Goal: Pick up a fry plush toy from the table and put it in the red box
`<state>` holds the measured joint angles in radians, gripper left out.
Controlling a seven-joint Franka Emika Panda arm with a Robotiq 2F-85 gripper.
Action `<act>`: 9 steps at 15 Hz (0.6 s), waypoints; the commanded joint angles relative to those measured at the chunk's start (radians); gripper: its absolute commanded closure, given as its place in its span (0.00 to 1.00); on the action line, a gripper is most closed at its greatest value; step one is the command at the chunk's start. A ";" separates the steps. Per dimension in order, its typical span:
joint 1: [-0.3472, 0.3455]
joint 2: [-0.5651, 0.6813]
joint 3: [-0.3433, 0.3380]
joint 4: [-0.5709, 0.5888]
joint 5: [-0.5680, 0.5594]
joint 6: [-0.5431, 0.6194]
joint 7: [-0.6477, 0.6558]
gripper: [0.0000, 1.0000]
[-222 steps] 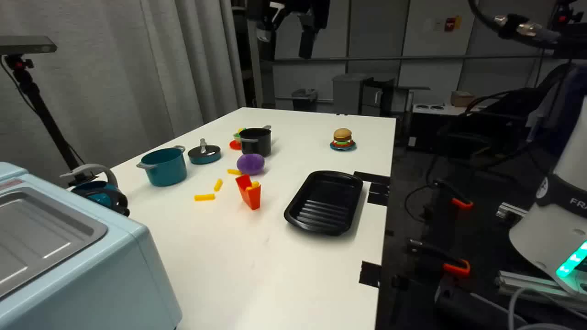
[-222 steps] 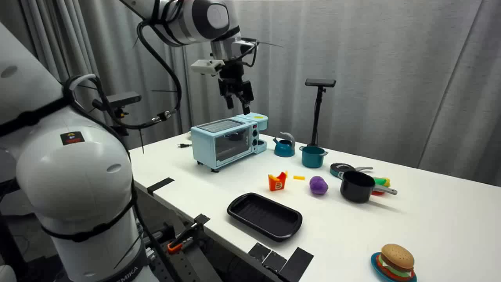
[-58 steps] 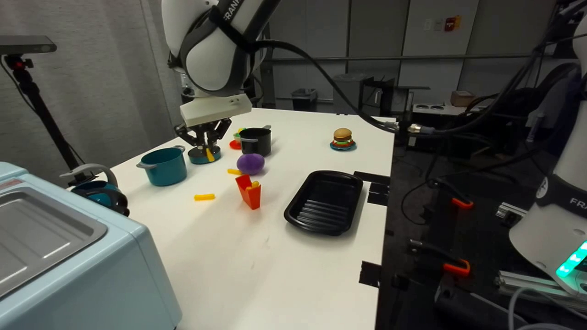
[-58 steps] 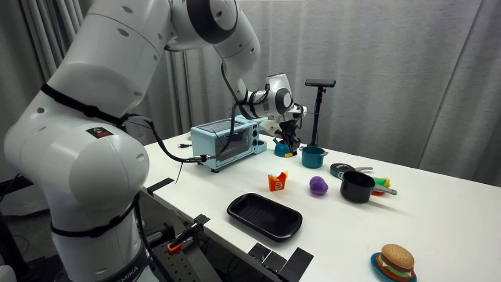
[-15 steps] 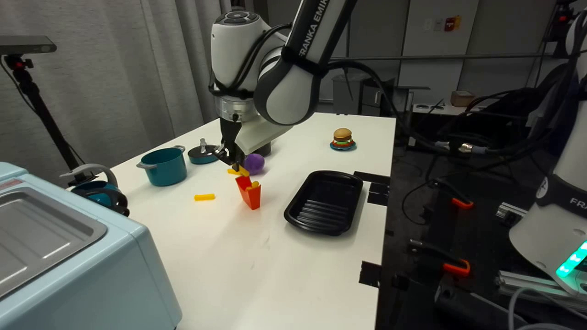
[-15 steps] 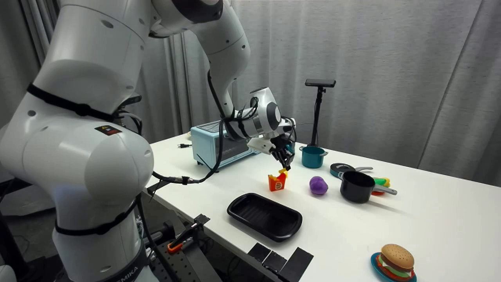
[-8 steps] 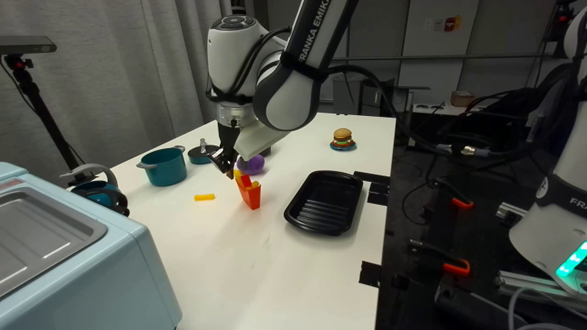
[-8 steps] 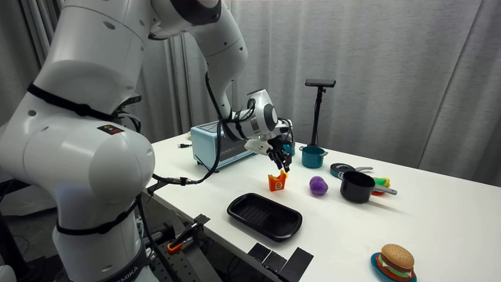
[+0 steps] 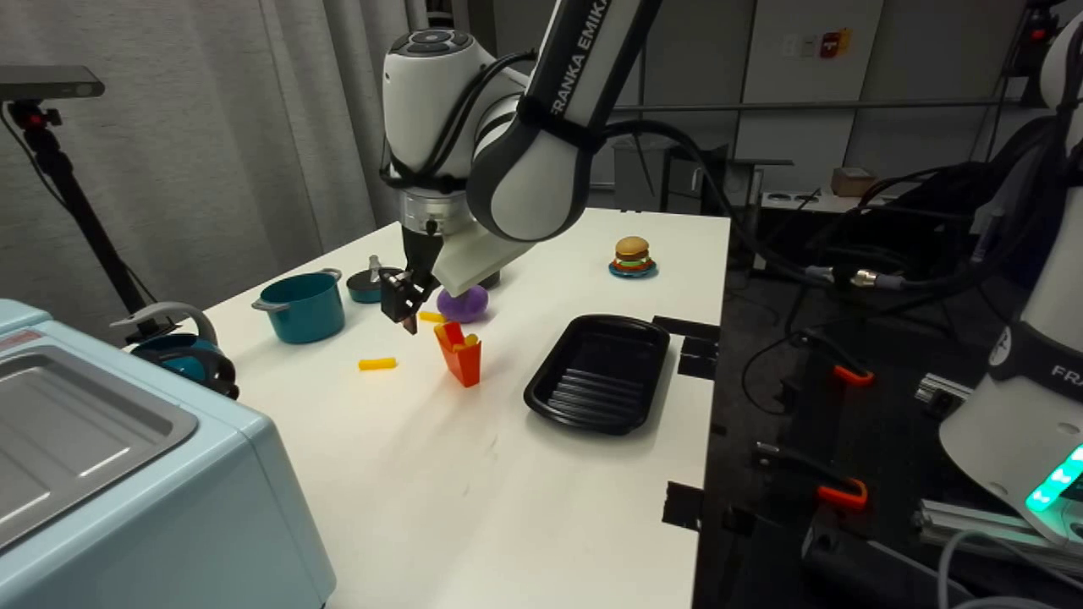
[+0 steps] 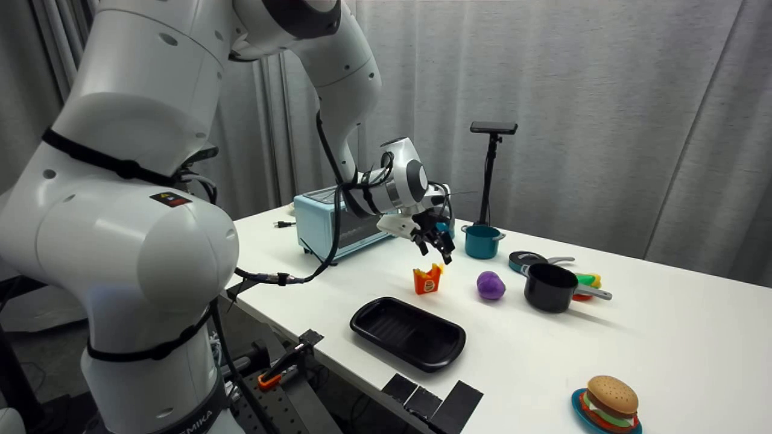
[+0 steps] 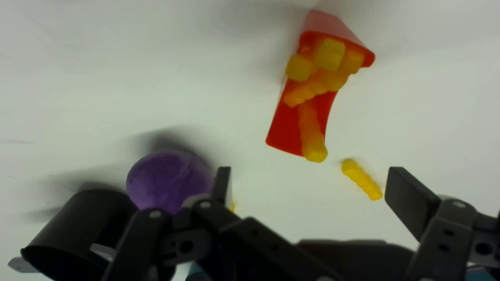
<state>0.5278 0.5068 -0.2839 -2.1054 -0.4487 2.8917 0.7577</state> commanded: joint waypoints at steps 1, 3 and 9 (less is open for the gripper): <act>0.006 -0.027 -0.010 -0.021 0.008 0.021 0.007 0.00; -0.001 -0.039 -0.003 -0.024 0.016 0.016 0.002 0.00; -0.022 -0.075 0.011 -0.029 0.022 0.012 -0.018 0.00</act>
<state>0.5233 0.4747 -0.2840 -2.1054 -0.4404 2.8917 0.7576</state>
